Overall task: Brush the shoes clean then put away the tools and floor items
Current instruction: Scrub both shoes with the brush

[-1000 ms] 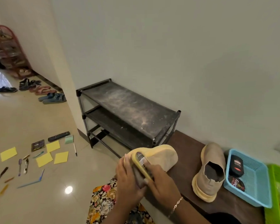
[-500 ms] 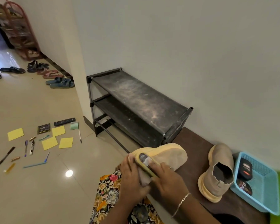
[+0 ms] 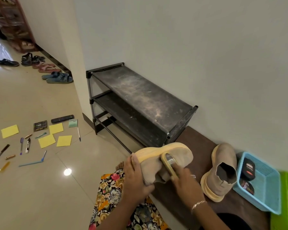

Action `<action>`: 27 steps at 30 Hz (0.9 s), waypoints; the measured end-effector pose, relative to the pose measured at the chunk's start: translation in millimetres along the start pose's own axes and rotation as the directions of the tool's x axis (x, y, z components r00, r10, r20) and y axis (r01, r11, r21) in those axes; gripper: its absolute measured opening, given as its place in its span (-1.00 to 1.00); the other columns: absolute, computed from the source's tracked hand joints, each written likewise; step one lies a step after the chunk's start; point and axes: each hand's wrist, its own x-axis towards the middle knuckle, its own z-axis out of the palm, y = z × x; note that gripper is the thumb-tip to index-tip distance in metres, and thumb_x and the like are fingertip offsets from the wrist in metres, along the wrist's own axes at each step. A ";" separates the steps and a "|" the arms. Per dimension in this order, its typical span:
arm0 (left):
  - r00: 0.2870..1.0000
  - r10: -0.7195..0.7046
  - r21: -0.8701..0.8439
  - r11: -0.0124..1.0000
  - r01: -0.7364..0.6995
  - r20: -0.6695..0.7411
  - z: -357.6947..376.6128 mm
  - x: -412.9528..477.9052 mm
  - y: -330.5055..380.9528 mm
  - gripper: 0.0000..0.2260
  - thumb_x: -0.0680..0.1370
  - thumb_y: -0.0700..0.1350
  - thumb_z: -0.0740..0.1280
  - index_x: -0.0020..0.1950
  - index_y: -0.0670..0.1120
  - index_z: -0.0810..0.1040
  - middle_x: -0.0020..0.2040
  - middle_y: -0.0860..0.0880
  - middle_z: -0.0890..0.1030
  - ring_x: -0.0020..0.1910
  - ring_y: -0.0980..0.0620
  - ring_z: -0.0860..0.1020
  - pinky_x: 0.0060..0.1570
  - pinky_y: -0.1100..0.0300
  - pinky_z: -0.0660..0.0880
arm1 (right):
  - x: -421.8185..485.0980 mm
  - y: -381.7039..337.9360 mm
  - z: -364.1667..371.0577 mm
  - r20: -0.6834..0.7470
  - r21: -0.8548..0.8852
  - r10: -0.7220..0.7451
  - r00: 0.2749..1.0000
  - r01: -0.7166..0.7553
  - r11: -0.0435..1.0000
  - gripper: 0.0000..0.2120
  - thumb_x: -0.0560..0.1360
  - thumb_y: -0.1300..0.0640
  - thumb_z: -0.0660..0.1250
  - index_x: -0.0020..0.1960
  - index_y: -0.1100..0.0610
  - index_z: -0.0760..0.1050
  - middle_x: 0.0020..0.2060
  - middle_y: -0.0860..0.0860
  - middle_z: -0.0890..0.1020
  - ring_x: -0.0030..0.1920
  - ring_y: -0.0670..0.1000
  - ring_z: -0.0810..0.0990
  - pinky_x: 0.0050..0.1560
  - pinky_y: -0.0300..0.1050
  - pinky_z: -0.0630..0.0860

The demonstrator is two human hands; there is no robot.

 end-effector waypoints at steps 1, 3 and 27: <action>1.000 0.001 0.005 1.000 -0.001 0.000 -0.1 -0.2 -0.2 0.02 0.20 0.22 0.28 0.49 -0.16 -0.11 0.41 -0.20 0.08 0.38 -0.20 0.11 0.28 0.00 0.19 | 7.8 10.6 -1.8 -0.022 0.026 0.128 0.992 -0.127 0.992 -0.55 0.57 -0.12 0.03 0.44 -0.12 0.08 0.15 0.05 0.42 0.09 0.10 0.50 0.03 -0.04 0.48; 1.000 0.009 0.012 1.000 -0.009 0.006 -0.4 1.2 -0.1 0.02 0.20 0.23 0.28 0.49 -0.19 -0.08 0.40 -0.18 0.09 0.36 -0.16 0.10 0.26 0.00 0.19 | 5.5 9.5 2.3 -0.036 0.122 0.166 0.986 -0.160 0.979 -0.58 0.58 -0.04 0.10 0.41 -0.08 0.13 0.16 0.06 0.45 0.10 0.08 0.50 0.08 -0.04 0.47; 0.982 0.179 0.069 0.982 -0.175 -0.063 -9.4 -0.2 11.2 -0.06 0.24 0.21 0.28 0.46 -0.24 0.04 0.35 -0.21 0.23 0.30 -0.20 0.27 0.16 -0.13 0.46 | -3.8 -66.5 -8.2 -0.110 0.344 -0.111 0.988 0.143 0.928 -0.63 0.56 -0.05 0.09 0.35 -0.01 0.29 0.07 -0.02 0.50 -0.02 -0.05 0.53 -0.01 -0.18 0.49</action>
